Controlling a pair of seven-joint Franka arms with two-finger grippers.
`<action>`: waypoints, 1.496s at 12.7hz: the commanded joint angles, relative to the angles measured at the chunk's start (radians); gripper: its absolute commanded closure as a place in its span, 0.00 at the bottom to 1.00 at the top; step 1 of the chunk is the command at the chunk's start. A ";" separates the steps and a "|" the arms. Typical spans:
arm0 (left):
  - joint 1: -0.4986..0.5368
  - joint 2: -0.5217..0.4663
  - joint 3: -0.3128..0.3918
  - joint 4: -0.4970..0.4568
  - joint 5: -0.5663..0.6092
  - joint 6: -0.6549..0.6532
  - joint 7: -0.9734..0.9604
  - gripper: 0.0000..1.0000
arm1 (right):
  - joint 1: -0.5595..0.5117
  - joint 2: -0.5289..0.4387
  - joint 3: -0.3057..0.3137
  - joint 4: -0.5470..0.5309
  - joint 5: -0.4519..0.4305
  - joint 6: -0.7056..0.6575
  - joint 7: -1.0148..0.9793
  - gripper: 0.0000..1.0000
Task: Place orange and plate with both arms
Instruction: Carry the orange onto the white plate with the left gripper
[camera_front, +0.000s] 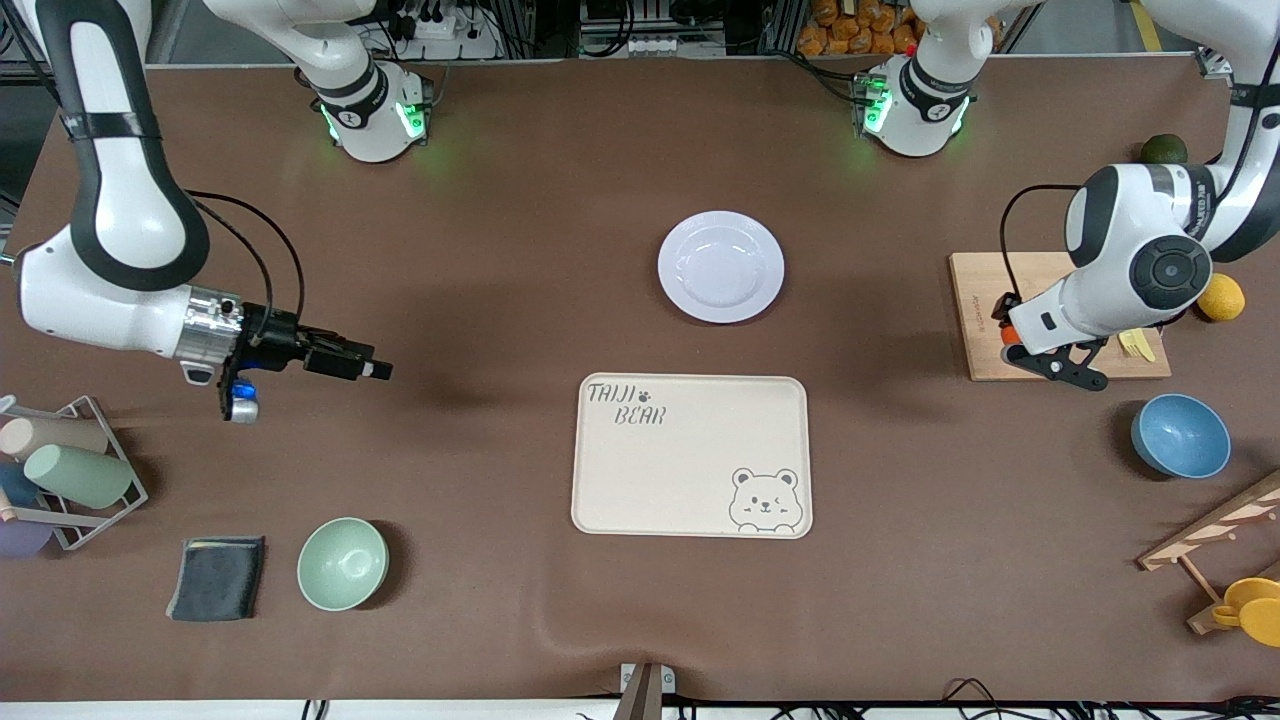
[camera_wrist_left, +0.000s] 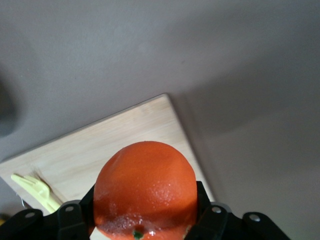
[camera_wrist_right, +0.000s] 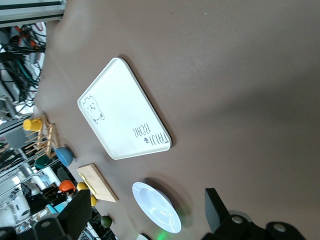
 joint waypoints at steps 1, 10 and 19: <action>0.006 0.003 -0.099 0.106 -0.067 -0.142 -0.124 0.95 | 0.032 -0.011 -0.007 -0.062 0.082 0.049 -0.089 0.00; -0.249 0.260 -0.407 0.296 -0.152 -0.179 -0.889 1.00 | 0.176 -0.005 -0.005 -0.168 0.337 0.222 -0.329 0.00; -0.448 0.496 -0.397 0.350 -0.063 -0.091 -1.154 1.00 | 0.293 0.032 -0.005 -0.203 0.528 0.342 -0.516 0.00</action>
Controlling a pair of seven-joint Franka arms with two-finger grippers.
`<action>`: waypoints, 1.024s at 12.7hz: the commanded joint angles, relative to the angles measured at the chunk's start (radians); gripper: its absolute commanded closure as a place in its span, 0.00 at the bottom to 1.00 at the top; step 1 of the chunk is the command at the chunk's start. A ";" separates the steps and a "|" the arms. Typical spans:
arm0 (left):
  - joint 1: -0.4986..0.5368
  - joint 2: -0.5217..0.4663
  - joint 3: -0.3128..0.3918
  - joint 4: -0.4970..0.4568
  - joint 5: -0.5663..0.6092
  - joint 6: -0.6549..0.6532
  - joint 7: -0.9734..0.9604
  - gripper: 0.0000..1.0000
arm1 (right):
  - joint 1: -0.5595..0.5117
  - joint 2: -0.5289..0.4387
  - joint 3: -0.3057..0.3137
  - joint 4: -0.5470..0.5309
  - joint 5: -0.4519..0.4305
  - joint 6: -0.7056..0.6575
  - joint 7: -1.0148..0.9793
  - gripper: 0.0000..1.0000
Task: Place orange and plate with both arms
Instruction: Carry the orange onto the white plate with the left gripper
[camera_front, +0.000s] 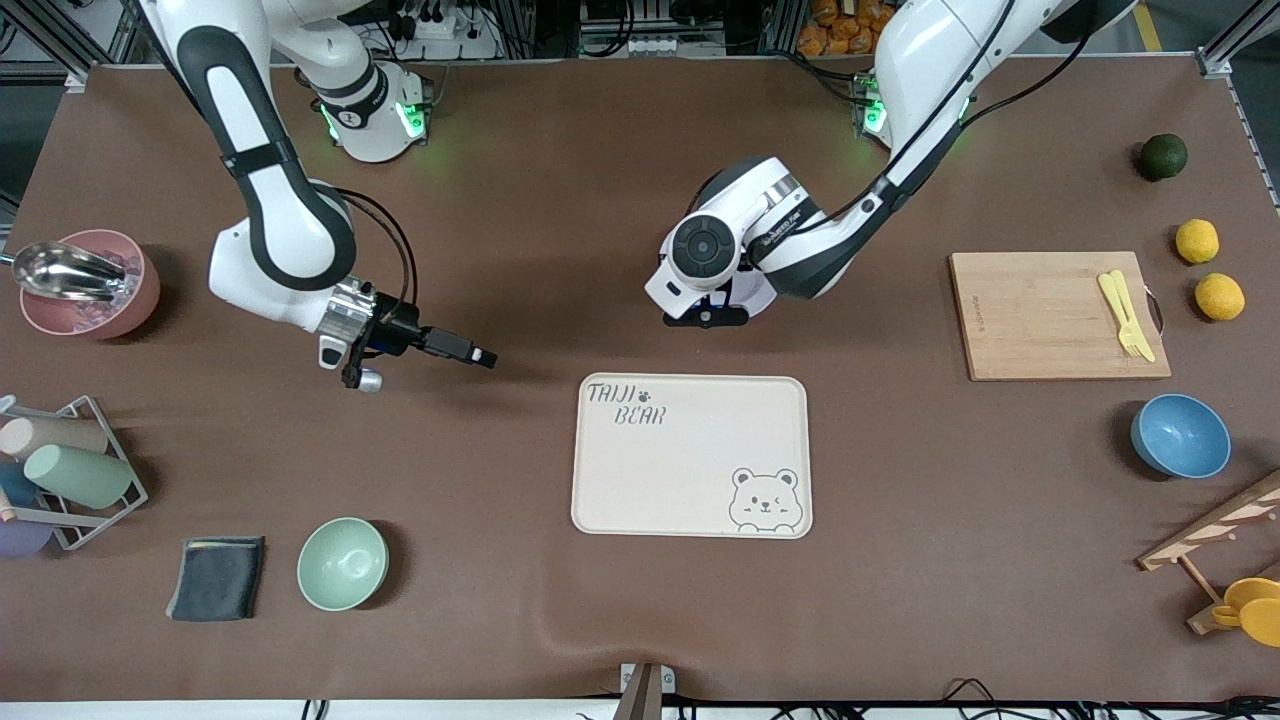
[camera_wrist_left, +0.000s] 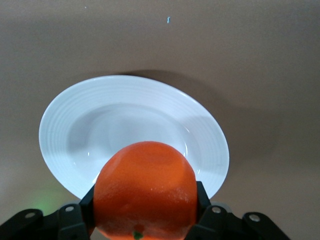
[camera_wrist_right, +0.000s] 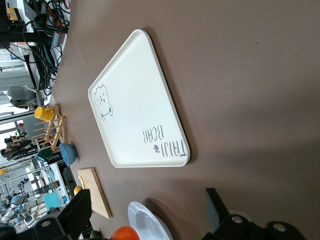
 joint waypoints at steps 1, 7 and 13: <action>-0.010 0.033 0.003 0.017 0.031 0.001 -0.028 1.00 | 0.038 -0.004 -0.009 -0.035 0.130 0.009 -0.126 0.00; -0.011 0.073 0.020 -0.026 0.033 0.001 -0.054 0.98 | 0.090 0.042 -0.009 -0.046 0.323 0.003 -0.326 0.00; -0.019 0.074 0.022 -0.026 0.033 -0.005 -0.101 0.00 | 0.153 0.047 -0.007 -0.078 0.488 -0.011 -0.466 0.00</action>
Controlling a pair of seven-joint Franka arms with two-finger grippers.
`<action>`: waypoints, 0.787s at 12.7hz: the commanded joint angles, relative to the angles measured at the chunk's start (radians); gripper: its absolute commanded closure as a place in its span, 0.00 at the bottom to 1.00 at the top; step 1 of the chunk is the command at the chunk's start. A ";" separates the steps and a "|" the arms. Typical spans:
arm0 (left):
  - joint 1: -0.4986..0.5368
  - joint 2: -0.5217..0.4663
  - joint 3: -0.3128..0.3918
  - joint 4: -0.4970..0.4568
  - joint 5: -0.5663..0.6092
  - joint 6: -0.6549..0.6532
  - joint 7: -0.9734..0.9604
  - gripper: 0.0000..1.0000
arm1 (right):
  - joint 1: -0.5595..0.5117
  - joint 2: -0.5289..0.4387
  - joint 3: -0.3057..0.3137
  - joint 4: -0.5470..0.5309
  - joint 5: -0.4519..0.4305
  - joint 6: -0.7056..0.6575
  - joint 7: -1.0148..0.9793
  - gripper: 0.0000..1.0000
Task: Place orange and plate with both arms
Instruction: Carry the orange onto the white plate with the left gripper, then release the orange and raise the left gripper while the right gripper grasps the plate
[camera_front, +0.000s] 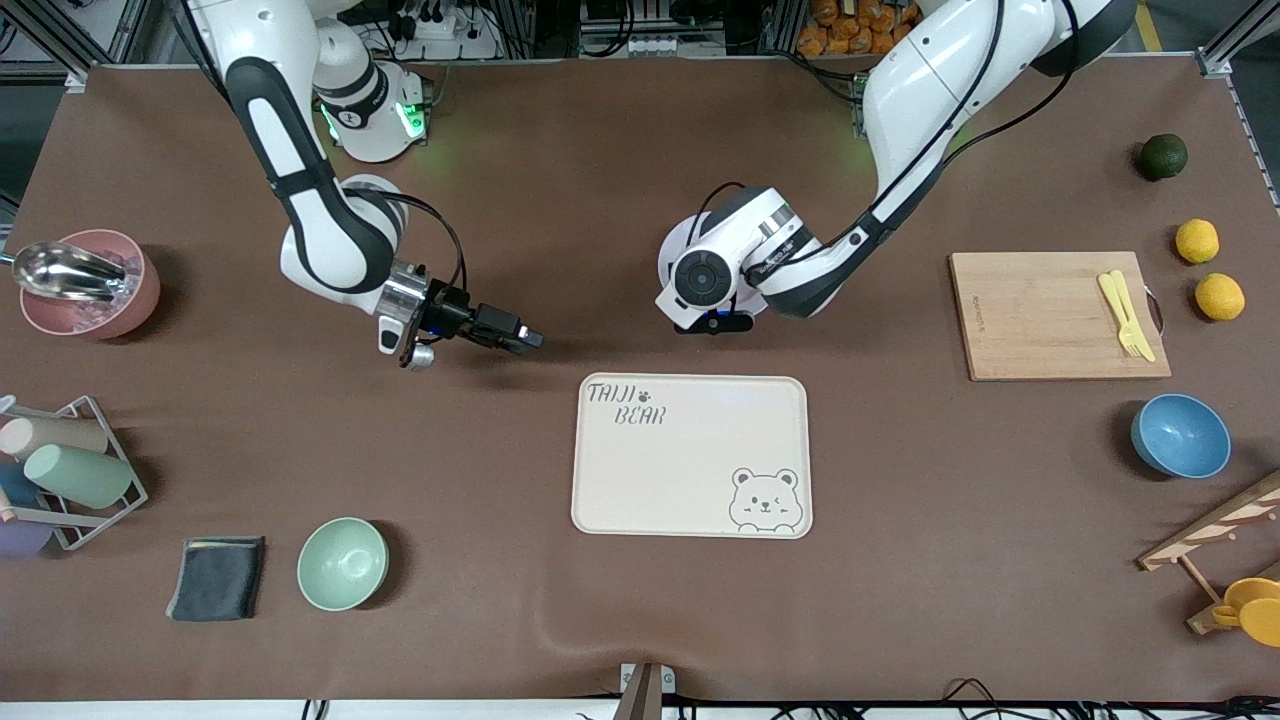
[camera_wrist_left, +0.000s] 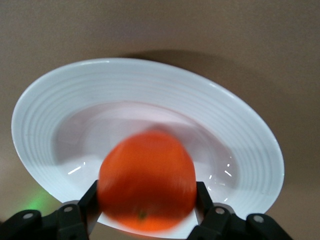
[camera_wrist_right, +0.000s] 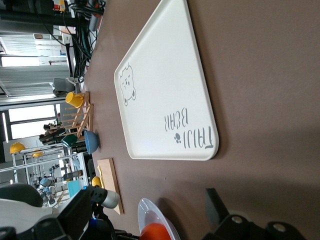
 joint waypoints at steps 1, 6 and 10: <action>-0.009 -0.029 -0.002 0.013 0.024 -0.014 -0.063 0.00 | 0.027 -0.005 -0.009 -0.024 0.067 -0.001 -0.068 0.00; 0.075 -0.153 -0.001 0.127 0.025 -0.157 -0.046 0.00 | 0.027 0.020 -0.009 -0.056 0.143 -0.106 -0.184 0.00; 0.241 -0.318 -0.010 0.167 0.027 -0.250 0.130 0.00 | 0.102 0.095 -0.007 -0.056 0.298 -0.156 -0.305 0.00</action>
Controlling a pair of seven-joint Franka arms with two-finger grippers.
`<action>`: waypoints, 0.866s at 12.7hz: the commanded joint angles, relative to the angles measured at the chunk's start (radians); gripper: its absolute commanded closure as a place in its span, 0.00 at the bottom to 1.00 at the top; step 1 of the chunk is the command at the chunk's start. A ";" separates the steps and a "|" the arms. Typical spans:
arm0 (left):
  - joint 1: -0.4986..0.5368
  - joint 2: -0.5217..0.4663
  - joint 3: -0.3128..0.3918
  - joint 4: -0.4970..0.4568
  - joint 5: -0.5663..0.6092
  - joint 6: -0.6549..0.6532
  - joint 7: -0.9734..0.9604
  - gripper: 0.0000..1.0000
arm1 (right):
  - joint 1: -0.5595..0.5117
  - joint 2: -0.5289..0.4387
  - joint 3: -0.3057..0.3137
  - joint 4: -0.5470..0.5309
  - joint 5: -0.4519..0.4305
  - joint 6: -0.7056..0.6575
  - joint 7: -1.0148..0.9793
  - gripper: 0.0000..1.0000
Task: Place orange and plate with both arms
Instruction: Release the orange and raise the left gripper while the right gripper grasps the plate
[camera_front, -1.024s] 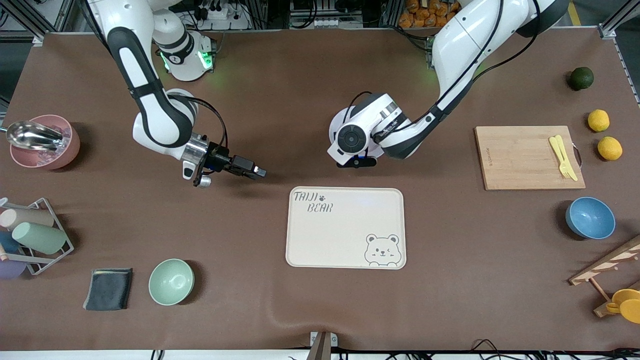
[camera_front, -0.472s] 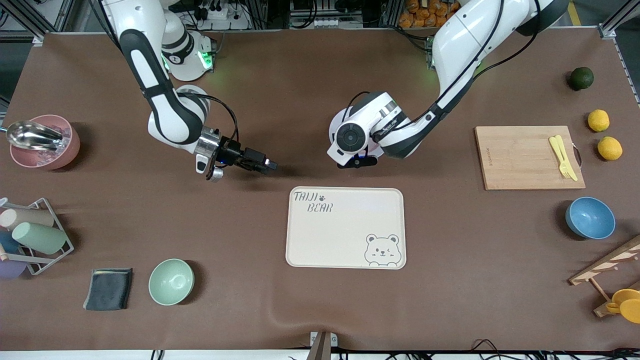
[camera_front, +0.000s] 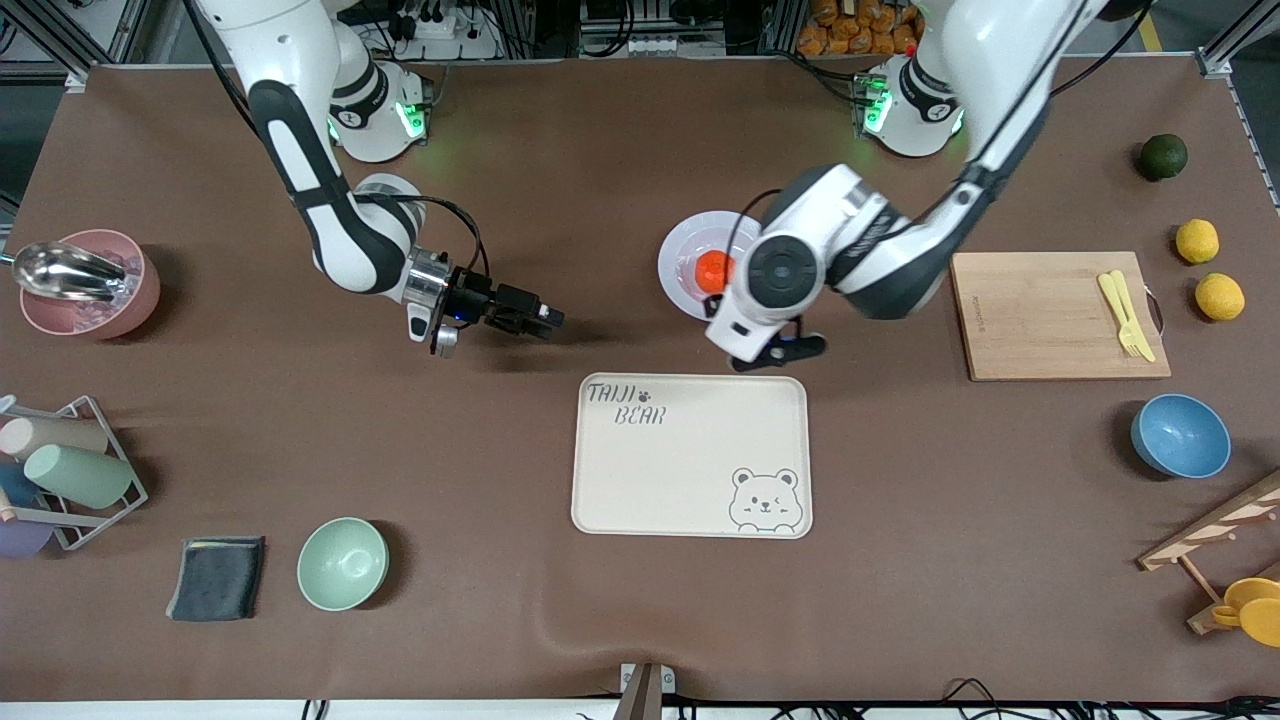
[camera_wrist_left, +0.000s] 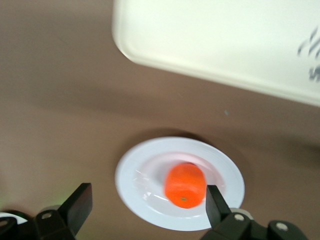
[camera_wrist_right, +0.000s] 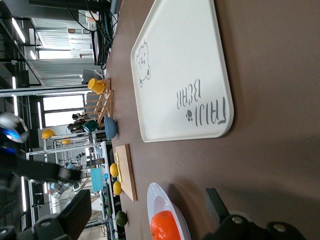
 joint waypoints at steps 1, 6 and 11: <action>0.073 -0.103 -0.011 0.005 0.016 -0.058 0.094 0.00 | 0.082 0.051 -0.006 0.004 0.116 -0.006 -0.100 0.00; 0.199 -0.197 -0.005 -0.004 0.026 -0.077 0.326 0.00 | 0.187 0.100 0.006 0.006 0.259 -0.035 -0.112 0.28; 0.072 -0.280 0.282 -0.007 0.013 -0.117 0.573 0.00 | 0.260 0.120 0.006 0.012 0.359 -0.035 -0.117 0.32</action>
